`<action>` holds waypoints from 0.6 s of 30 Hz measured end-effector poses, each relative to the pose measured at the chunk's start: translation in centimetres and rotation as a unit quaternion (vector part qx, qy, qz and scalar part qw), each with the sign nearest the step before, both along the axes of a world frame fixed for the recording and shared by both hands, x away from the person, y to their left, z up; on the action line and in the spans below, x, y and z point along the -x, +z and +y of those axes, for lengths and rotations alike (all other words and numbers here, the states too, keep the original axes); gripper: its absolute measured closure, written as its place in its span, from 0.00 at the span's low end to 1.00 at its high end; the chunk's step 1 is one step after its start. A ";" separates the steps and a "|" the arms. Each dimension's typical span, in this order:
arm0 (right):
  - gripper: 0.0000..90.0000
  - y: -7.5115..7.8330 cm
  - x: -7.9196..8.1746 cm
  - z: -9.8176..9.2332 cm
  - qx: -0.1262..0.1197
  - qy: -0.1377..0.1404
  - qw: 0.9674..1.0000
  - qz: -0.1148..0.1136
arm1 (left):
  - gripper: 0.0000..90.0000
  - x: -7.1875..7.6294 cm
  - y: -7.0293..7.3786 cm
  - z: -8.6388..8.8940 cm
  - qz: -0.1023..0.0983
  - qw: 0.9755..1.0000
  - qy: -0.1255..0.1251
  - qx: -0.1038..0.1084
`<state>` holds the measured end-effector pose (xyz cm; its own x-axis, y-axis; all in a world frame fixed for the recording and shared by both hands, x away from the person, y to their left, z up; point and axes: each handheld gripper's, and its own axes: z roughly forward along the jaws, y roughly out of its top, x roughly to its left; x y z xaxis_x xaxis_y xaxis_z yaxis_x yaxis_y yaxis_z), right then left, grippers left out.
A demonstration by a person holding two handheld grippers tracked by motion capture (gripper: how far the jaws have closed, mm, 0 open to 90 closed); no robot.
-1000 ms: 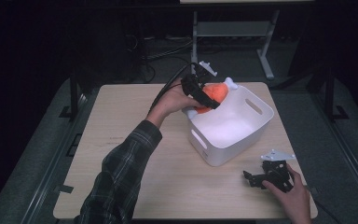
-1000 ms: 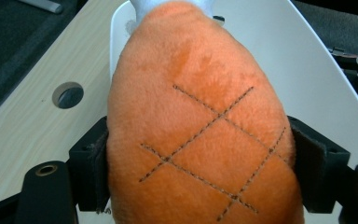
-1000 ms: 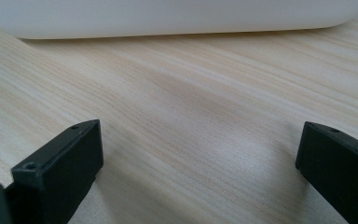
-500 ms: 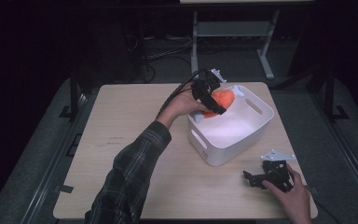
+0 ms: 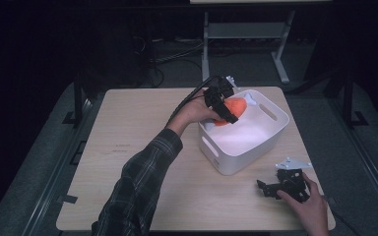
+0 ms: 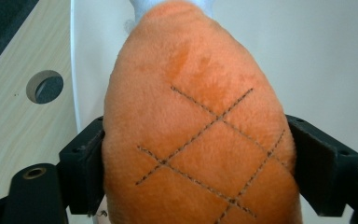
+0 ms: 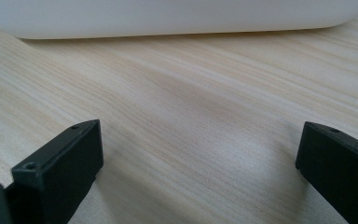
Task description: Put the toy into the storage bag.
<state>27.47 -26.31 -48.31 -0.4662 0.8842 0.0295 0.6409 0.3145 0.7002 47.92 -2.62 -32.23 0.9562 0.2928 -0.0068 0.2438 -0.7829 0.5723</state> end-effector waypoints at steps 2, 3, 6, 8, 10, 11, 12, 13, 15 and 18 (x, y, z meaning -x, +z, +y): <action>0.00 0.0 0.0 0.0 0.000 0.000 1.000 0.000 | 0.17 0.0 0.0 0.0 -0.001 1.000 0.000 -0.005; 0.00 0.0 0.0 0.0 0.000 0.000 1.000 0.000 | 0.17 0.0 0.0 0.0 0.000 1.000 0.001 -0.006; 0.00 0.0 0.0 0.0 0.000 0.000 1.000 0.000 | 0.15 0.1 -0.1 0.0 -0.004 1.000 0.001 -0.008; 0.00 0.0 0.0 0.0 0.000 0.000 1.000 0.000 | 0.15 0.2 0.0 0.0 -0.006 1.000 0.004 -0.002; 0.00 0.0 0.0 0.0 0.000 0.000 1.000 0.000 | 0.15 0.2 0.3 0.2 -0.009 1.000 0.005 0.003; 0.00 0.0 0.0 0.0 0.000 0.000 1.000 0.000 | 0.15 0.2 0.5 0.3 -0.010 1.000 0.005 0.003; 0.00 0.0 0.0 0.0 0.000 0.000 1.000 0.000 | 0.15 0.3 0.5 0.4 -0.010 1.000 0.008 0.006; 0.00 0.0 0.0 0.0 0.000 0.000 1.000 0.000 | 0.15 0.3 0.7 0.6 -0.012 1.000 0.008 0.007; 0.00 0.0 0.0 0.0 0.000 0.000 1.000 0.000 | 0.15 0.5 1.0 1.0 -0.014 1.000 0.008 0.010; 0.00 0.0 0.0 0.0 0.000 0.000 1.000 0.000 | 0.15 0.8 1.4 1.8 -0.018 1.000 0.011 0.016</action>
<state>27.47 -26.31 -48.31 -0.4662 0.8842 0.0291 0.6405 0.3147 0.7005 47.10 -0.86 -30.87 0.9490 0.3146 0.0184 0.2396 -0.7581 0.6066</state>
